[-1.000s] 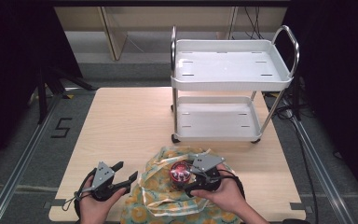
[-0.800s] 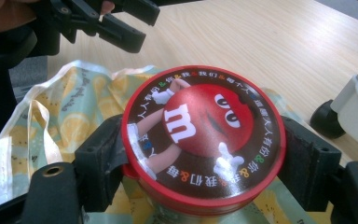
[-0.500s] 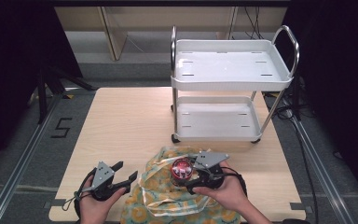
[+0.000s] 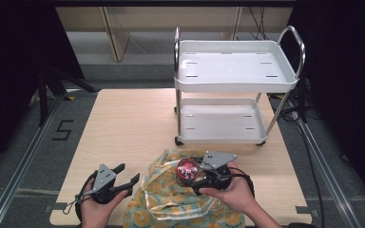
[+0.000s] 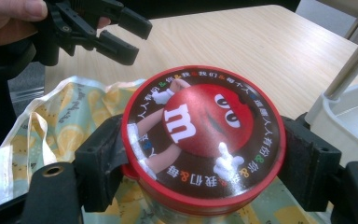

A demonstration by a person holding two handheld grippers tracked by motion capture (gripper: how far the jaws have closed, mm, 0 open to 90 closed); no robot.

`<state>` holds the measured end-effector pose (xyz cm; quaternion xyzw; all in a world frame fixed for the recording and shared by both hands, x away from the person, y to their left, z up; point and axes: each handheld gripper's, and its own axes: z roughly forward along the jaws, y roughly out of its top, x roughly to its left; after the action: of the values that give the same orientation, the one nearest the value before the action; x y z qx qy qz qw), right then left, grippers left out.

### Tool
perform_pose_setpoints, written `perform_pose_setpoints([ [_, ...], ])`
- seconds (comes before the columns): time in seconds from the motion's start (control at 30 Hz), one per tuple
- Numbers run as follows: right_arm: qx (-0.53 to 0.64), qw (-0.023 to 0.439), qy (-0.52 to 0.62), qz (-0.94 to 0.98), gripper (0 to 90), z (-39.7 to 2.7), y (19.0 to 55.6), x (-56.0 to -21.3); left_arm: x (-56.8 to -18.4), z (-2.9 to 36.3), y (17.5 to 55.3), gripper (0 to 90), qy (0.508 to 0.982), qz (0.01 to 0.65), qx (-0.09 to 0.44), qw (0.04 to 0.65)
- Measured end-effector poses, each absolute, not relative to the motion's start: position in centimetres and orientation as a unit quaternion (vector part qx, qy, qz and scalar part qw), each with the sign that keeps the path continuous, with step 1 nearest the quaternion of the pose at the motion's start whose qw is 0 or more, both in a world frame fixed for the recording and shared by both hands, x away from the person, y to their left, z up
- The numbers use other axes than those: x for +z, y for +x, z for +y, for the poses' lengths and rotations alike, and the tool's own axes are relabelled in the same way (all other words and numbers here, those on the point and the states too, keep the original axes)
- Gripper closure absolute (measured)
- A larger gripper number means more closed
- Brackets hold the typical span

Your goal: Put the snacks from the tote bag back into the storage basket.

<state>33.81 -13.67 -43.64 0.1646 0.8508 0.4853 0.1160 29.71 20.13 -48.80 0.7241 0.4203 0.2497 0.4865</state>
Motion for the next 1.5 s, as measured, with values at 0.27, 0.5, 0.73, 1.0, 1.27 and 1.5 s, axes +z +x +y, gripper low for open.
perform_pose_setpoints([
  [0.27, 0.485, 0.120, 0.163, 0.851, 26.1, -13.9, 34.0, -43.4, -48.8, 20.2, 29.8, 32.8, 0.728, 0.416, 0.252, 0.483],
  [0.5, 0.484, 0.125, 0.163, 0.851, 26.1, -14.2, 34.0, -43.0, -48.8, 20.2, 29.8, 32.8, 0.727, 0.417, 0.253, 0.484],
  [0.73, 0.478, 0.125, 0.164, 0.854, 26.0, -14.4, 34.0, -42.9, -48.8, 20.2, 29.8, 32.9, 0.728, 0.416, 0.252, 0.484],
  [1.0, 0.476, 0.131, 0.161, 0.854, 26.0, -14.5, 34.1, -42.6, -48.8, 20.2, 29.8, 33.1, 0.726, 0.416, 0.254, 0.484],
  [1.27, 0.482, 0.133, 0.162, 0.850, 26.0, -14.6, 34.3, -42.2, -48.8, 20.3, 29.8, 33.1, 0.724, 0.415, 0.254, 0.489],
  [1.5, 0.482, 0.138, 0.167, 0.849, 26.1, -14.8, 34.4, -41.7, -48.8, 20.3, 29.8, 33.1, 0.722, 0.417, 0.255, 0.490],
])
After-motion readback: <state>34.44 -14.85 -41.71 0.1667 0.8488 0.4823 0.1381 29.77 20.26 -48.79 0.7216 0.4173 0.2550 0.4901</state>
